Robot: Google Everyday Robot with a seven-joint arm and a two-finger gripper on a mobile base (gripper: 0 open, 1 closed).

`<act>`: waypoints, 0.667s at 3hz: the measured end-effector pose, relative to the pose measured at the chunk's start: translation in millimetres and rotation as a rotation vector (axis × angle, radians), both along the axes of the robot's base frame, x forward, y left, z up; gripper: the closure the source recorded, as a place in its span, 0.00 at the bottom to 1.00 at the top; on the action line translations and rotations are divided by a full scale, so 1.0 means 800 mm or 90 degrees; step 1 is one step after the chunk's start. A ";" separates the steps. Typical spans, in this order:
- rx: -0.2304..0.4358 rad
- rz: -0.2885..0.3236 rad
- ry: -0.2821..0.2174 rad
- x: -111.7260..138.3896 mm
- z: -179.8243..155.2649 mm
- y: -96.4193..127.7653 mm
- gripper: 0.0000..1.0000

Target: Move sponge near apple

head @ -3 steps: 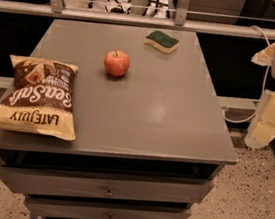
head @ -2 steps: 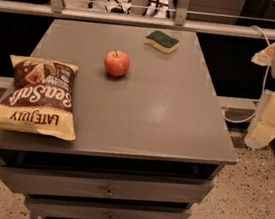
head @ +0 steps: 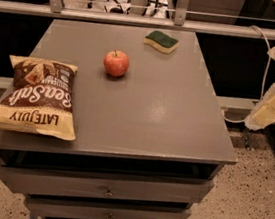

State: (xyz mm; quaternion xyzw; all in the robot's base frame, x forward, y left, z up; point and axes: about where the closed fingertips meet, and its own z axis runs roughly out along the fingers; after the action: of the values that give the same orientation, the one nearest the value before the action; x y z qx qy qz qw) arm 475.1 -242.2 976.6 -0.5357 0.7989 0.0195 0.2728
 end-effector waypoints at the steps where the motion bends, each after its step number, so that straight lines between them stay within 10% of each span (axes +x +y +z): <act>1: 0.119 -0.032 -0.074 0.046 -0.002 -0.030 0.00; 2: 0.211 -0.059 -0.120 0.089 -0.005 -0.049 0.00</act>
Offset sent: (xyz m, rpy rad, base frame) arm 0.1156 -0.0657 -0.0060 0.5167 -0.2720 -0.1541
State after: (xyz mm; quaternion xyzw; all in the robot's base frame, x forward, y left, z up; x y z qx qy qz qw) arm 546.5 -281.2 972.7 -0.4456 0.7794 0.0881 0.4316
